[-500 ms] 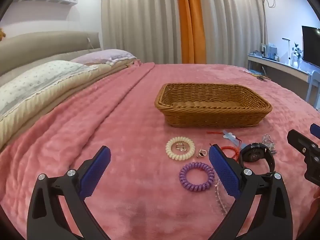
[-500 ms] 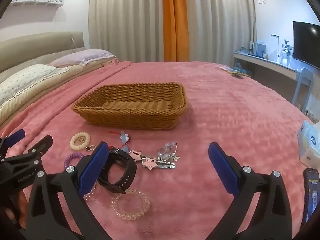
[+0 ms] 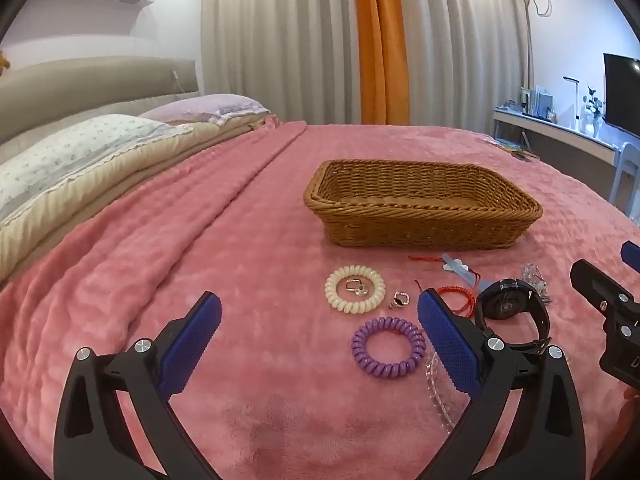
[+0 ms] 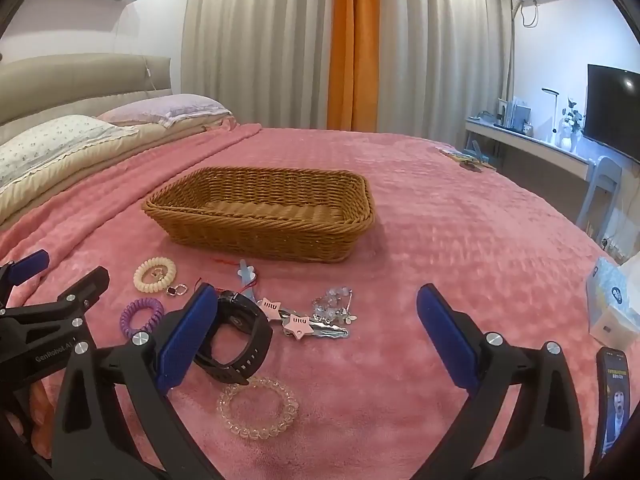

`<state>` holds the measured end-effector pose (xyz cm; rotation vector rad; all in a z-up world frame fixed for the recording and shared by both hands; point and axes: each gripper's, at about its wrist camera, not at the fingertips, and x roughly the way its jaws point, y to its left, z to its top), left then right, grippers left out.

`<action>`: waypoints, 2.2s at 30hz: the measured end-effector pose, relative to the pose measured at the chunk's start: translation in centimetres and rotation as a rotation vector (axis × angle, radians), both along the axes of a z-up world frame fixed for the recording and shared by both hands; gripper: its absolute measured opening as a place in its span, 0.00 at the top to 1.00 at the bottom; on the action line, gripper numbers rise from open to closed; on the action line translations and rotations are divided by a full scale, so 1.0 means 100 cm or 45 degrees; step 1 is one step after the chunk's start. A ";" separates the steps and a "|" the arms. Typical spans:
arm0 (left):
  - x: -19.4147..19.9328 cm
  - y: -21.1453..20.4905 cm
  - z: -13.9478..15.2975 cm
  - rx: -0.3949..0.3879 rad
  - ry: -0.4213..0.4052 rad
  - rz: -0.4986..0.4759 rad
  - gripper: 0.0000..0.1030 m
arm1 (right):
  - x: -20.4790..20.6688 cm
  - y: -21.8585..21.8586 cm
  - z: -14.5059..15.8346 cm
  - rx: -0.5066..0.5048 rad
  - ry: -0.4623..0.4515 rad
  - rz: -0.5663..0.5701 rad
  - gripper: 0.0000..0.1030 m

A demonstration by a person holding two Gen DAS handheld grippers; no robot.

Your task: Organize jewelry

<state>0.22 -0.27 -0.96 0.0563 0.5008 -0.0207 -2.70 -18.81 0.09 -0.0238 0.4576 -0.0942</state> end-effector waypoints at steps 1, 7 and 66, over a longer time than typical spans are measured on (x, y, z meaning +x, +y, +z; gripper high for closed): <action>0.000 0.000 0.000 -0.001 0.000 0.000 0.07 | 0.000 0.000 0.000 0.001 0.001 0.000 0.07; 0.000 0.000 0.000 0.000 0.001 0.001 0.07 | 0.001 0.000 -0.001 -0.005 0.003 0.002 0.07; -0.001 0.003 0.001 0.001 -0.007 0.007 0.07 | 0.004 -0.001 -0.004 -0.010 0.008 -0.004 0.08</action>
